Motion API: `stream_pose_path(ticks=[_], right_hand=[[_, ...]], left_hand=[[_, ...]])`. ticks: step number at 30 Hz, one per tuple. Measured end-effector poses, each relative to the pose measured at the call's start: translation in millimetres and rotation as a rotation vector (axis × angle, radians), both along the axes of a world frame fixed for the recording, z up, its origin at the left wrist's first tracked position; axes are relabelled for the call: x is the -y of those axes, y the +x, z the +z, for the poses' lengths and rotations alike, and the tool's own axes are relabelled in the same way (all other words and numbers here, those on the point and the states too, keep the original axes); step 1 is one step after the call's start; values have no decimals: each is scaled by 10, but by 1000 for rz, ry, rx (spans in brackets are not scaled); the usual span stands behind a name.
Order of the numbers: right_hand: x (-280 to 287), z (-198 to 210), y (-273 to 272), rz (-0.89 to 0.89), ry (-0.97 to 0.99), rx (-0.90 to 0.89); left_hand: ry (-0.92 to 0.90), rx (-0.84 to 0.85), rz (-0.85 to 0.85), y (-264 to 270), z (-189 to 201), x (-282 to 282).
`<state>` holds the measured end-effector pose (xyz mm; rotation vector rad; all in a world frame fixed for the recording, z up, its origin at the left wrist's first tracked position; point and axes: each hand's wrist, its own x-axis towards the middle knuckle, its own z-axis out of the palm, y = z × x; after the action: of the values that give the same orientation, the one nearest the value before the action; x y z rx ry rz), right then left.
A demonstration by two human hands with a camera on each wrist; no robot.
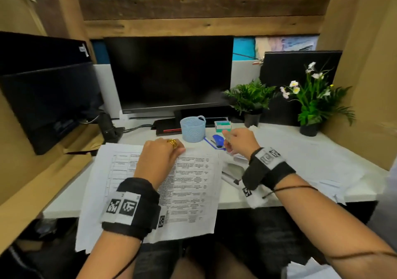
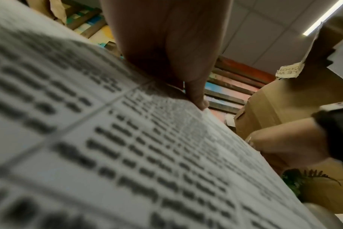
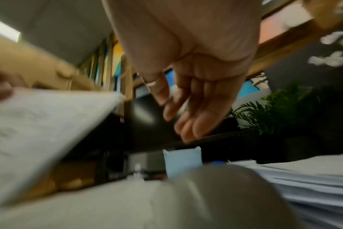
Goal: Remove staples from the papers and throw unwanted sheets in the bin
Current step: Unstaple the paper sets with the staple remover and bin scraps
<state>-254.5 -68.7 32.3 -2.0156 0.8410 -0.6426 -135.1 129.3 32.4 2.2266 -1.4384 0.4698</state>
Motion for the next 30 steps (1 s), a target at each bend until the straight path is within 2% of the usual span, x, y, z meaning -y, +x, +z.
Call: stream_pose_path(ticks=[3, 5, 7, 9, 13, 16, 21, 23, 26, 30], right_hand=[[113, -149, 285, 125, -238, -617], [159, -284, 403, 226, -314, -887], [231, -417, 436, 248, -383, -1010], [271, -494, 399, 218, -377, -1022], [360, -425, 252, 252, -206, -989], [484, -381, 144, 278, 60, -825], [599, -320, -65, 22, 708, 20], [551, -245, -143, 22, 847, 296], [336, -161, -227, 25, 778, 508], [-174, -144, -289, -92, 460, 586]], left_hand=[[76, 12, 46, 73, -171, -27], [113, 47, 54, 93, -256, -46], [134, 61, 46, 92, -331, -59], [135, 52, 63, 79, -385, -56], [151, 33, 81, 15, -465, 5], [192, -25, 67, -79, -463, 70], [236, 34, 56, -277, -430, 149], [238, 62, 40, -368, -387, 173], [246, 102, 25, -485, -311, 224], [259, 134, 9, -634, -239, 285]])
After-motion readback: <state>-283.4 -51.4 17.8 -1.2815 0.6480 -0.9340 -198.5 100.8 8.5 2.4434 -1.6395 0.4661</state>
